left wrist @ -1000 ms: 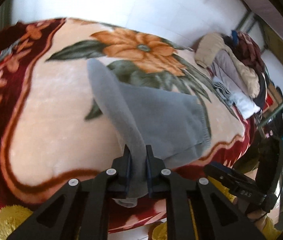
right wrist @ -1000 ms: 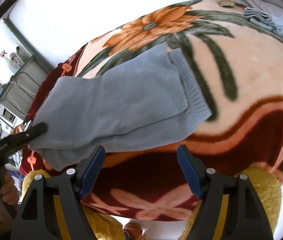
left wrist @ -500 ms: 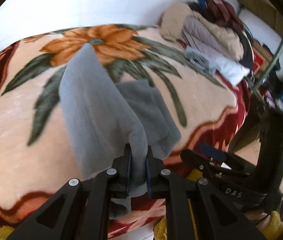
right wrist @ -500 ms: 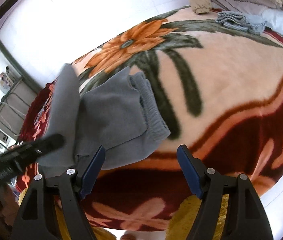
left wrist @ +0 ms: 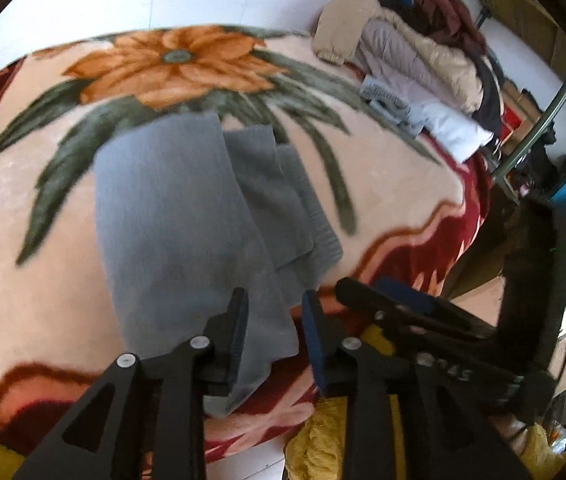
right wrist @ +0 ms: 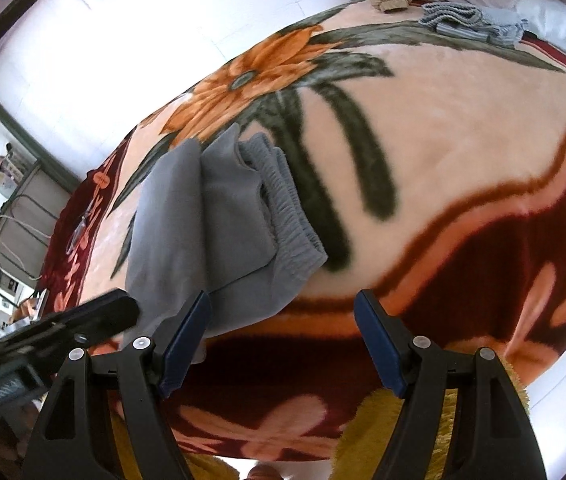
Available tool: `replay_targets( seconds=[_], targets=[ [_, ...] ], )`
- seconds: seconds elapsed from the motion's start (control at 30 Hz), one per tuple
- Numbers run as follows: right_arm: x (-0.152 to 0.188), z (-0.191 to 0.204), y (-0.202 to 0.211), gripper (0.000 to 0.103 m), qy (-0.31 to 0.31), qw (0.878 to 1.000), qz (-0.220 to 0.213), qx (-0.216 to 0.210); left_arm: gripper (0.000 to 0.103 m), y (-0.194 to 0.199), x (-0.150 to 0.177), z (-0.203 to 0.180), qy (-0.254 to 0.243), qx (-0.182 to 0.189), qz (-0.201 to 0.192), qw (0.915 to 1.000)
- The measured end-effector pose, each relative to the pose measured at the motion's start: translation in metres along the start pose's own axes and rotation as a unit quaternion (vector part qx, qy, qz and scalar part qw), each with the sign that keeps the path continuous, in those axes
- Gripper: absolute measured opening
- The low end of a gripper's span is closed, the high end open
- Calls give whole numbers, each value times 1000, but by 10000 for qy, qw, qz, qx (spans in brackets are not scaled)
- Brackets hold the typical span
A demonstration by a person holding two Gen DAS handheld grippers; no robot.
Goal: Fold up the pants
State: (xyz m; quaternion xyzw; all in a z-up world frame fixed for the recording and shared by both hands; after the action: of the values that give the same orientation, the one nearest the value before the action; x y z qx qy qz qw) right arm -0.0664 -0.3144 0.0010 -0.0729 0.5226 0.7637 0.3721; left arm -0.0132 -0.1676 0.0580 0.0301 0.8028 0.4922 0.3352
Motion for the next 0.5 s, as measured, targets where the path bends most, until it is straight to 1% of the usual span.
replay_targets(
  seconds=[0.1, 0.17, 0.27, 0.33, 0.4, 0.5],
  targets=[
    [1, 6, 3, 76, 142, 9999, -15, 28, 29, 17, 1, 4, -41, -66, -206, 9998],
    [1, 9, 4, 76, 187, 9998, 0, 5, 29, 25, 5, 13, 18, -160, -310, 9994],
    [3, 14, 6, 76, 217, 9997, 29, -63, 30, 28, 16, 42, 278, -521, -329, 9977],
    [3, 17, 4, 76, 234, 9996, 72, -108, 30, 27, 24, 62, 554, -658, -256, 9960],
    [3, 21, 2, 76, 263, 9995, 118, -151, 30, 25, 32, 79, 859, -609, -212, 9942],
    [-1, 26, -2, 76, 377, 9990, 181, -155, 30, 21, 39, 90, 1099, -512, -132, 9925]
  ],
)
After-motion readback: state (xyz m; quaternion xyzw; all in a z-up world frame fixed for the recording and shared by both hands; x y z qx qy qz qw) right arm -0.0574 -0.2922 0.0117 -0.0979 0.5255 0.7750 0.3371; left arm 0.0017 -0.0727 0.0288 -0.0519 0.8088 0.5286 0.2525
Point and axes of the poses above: each gripper's, at about its wrist camera, not at the fingertips, and y roughly against the way its jaws point, z to its left, x to its underside, the point moved 3 cm from there along -y, roughly the way its jaws point, and after that the axes turned 2 degrees about x, right-handed, at the moved point
